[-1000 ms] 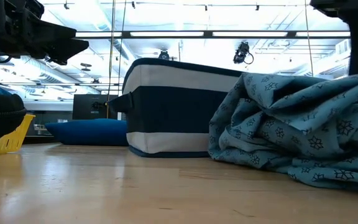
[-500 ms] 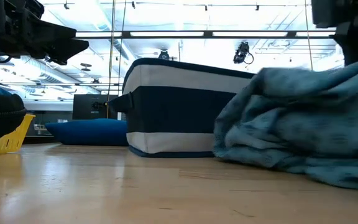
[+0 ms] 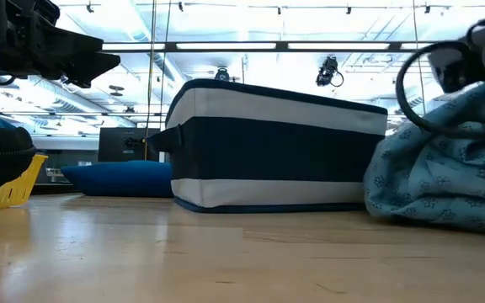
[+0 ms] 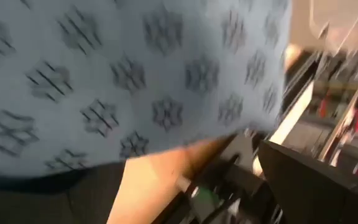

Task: Pick & place medical supplies in basket/bin
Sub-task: Put the light blue patient gown into the blue bin

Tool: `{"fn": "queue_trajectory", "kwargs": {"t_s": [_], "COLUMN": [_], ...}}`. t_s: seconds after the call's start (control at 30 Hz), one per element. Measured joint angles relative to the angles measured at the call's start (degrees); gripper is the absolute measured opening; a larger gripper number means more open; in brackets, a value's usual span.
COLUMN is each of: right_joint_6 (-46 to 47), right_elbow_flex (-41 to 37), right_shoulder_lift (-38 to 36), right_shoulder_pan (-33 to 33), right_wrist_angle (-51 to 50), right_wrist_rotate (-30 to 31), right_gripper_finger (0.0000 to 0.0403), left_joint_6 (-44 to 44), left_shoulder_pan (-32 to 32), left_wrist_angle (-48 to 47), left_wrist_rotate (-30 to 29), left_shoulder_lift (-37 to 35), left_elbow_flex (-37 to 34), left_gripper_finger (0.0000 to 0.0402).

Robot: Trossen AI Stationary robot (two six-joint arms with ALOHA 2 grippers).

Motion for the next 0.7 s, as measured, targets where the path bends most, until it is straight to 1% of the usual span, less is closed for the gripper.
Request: {"fn": "queue_trajectory", "kwargs": {"t_s": [0.1,0.17,0.4,0.5,0.6,0.7], "right_joint_6": [3.4,3.6,7.2,7.5,7.1,6.9], "right_elbow_flex": [-0.8,-0.8,-0.8,-0.8,-0.8,-0.8], "right_shoulder_lift": [0.0,0.0,0.0,0.0,0.0,0.0], "right_shoulder_pan": [0.0,0.0,-0.2,-0.5,-1.0,-1.2], "right_wrist_angle": [0.3,0.5,0.5,0.1,0.1,0.1], "right_wrist_rotate": [-2.5,-3.2,-5.1,-7.9,-11.0,-12.1], "right_gripper_finger": [0.0363,0.0359,0.0357,0.0358,0.0370,0.0393], "left_joint_6": [0.0,0.1,0.0,0.0,-0.1,-0.2], "left_shoulder_pan": [0.0,0.0,0.0,0.0,0.0,0.0], "left_wrist_angle": [0.0,0.0,0.0,0.0,0.0,0.0], "left_wrist_rotate": [0.0,0.0,0.0,0.1,1.3,2.0], "left_shoulder_lift": [0.0,0.0,0.0,0.0,0.0,0.0], "left_elbow_flex": [0.0,0.0,0.0,0.0,0.0,0.0], "left_gripper_finger": [0.0283,0.0283,0.0283,0.0283,0.0283,0.0283]}}
